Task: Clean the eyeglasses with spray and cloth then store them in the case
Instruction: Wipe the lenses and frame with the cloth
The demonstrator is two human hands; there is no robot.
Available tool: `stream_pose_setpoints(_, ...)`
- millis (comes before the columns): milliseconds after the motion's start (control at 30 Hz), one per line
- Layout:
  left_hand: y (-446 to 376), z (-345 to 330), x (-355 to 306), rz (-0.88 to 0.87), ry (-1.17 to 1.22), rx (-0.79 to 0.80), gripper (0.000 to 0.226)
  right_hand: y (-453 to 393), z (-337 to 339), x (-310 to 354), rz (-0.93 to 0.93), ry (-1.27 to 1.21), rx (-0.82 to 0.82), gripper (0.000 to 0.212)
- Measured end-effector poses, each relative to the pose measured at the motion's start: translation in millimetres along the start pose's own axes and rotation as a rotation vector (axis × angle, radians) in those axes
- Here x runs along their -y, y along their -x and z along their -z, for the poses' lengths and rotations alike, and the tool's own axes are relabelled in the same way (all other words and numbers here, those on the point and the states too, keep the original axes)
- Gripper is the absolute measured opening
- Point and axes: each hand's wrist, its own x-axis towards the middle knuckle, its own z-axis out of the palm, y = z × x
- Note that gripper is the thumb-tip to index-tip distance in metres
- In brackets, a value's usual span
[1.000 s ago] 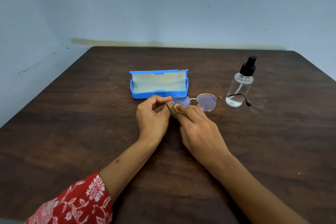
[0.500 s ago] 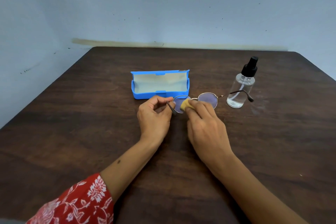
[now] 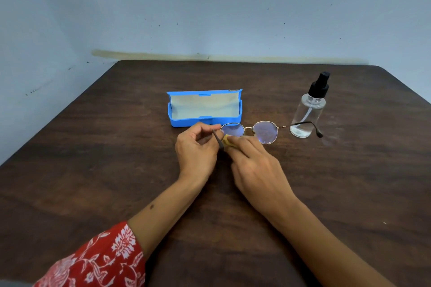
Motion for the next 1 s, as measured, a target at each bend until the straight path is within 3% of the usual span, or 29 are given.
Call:
stream_pose_setpoints(200,-0.3,-1.1,-0.8,0.010,0.012,0.003,0.007,-2.5,1.4,-7.4,-0.105,0.005,-0.044,0.037)
stream_pose_setpoints(367,-0.4,-0.7,-0.8,0.002,0.008,0.002,0.010,-0.8,0.5,-0.7,-0.008,-0.022,0.006,0.040)
stream_pose_setpoints(567,-0.3,-0.9,-0.3,0.025,0.014,0.003,0.008,-2.1,2.4,-6.0,-0.103,0.015,-0.039,0.036)
stream_pose_setpoints(733,1.1,-0.4,-2.1,0.000,-0.004,0.009,0.010,-0.7,0.1,1.0,-0.013,-0.001,-0.003,0.040)
stream_pose_setpoints(900,0.1,-0.1,-0.4,0.010,0.012,0.004,0.009,-2.5,2.0,-4.4,-0.098,0.019,-0.032,0.036)
stream_pose_setpoints(1000,0.9,0.3,-1.5,0.004,0.005,0.008,0.012,-1.0,0.3,-1.5,-0.050,0.004,-0.007,0.038)
